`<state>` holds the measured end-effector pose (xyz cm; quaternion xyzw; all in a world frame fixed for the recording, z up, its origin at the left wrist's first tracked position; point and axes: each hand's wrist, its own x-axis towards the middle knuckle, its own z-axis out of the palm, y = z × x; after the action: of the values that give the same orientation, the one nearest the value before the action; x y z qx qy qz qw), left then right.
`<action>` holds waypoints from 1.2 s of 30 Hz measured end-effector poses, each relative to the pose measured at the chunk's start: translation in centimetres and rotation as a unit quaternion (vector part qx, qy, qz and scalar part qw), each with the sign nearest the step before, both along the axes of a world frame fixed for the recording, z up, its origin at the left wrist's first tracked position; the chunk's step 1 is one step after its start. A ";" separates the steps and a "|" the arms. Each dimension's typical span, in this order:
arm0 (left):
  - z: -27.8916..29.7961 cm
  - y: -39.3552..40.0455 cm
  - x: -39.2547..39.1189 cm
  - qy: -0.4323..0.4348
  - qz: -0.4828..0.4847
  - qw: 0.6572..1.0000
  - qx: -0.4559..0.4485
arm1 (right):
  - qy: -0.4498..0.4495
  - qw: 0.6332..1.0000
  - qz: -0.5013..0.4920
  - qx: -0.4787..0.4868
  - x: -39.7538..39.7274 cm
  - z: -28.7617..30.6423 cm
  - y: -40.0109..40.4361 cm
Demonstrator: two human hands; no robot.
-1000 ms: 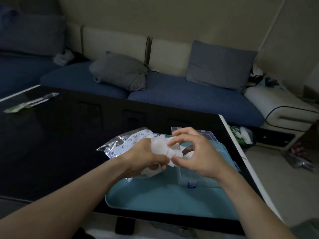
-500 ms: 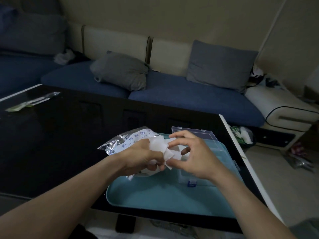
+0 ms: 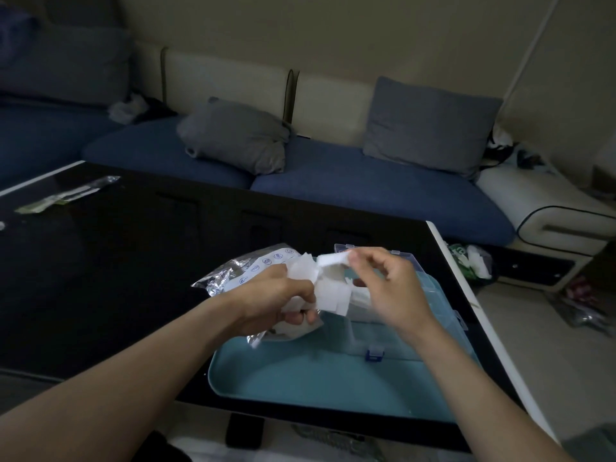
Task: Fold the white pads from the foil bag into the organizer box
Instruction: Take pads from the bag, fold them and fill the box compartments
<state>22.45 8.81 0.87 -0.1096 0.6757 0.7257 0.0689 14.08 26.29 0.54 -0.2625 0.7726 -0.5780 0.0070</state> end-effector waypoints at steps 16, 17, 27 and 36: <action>-0.4 1.0 -0.9 -0.016 -0.108 0.987 0.119 | -0.103 0.984 0.070 0.125 0.9 1.0 0.2; -0.7 1.1 -0.9 -0.002 -0.103 0.991 0.091 | -0.092 0.986 0.062 0.123 0.9 1.0 0.2; -1.3 1.2 -1.3 0.029 -0.069 0.992 0.097 | -0.122 0.987 0.032 0.101 0.8 0.9 0.1; -2.1 0.8 -1.3 0.084 -0.174 0.981 0.029 | -0.110 0.989 0.062 0.080 0.8 0.7 0.0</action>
<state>21.16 9.64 -1.21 0.0730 0.6666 0.7284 0.1403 14.92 26.33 1.24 -0.2437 0.7930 -0.5381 0.1488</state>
